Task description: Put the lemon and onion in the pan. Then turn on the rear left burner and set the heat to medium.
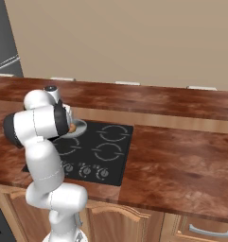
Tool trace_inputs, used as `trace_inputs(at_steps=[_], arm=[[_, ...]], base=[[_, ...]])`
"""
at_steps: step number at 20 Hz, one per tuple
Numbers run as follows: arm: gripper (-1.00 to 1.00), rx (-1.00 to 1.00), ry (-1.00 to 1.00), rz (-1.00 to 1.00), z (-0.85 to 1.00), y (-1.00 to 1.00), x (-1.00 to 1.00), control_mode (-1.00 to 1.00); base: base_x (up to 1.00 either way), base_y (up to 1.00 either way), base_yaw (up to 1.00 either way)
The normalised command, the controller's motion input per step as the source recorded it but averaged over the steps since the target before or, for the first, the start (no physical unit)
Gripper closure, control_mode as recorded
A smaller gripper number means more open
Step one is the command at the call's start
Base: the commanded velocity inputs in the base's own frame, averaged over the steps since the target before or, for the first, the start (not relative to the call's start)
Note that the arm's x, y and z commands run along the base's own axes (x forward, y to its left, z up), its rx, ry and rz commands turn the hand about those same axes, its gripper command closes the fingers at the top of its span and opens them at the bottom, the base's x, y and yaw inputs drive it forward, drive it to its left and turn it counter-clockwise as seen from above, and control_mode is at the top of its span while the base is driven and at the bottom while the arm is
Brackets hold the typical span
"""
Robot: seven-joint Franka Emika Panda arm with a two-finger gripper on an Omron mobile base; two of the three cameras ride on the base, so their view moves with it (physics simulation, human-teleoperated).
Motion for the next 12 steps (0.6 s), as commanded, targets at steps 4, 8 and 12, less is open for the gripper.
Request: trace_inputs(at_steps=[4,8,12], arm=[[1.00,-0.01,0.00,0.00,-0.18,0.00,0.01,-1.00],[1.00,-0.01,0.00,0.00,-0.16,0.00,0.06,-1.00],[1.00,-0.01,0.00,0.00,-0.14,0.00,0.11,-1.00]], base=[[0.00,0.00,0.00],[0.00,0.00,0.00],[0.00,0.00,0.00]])
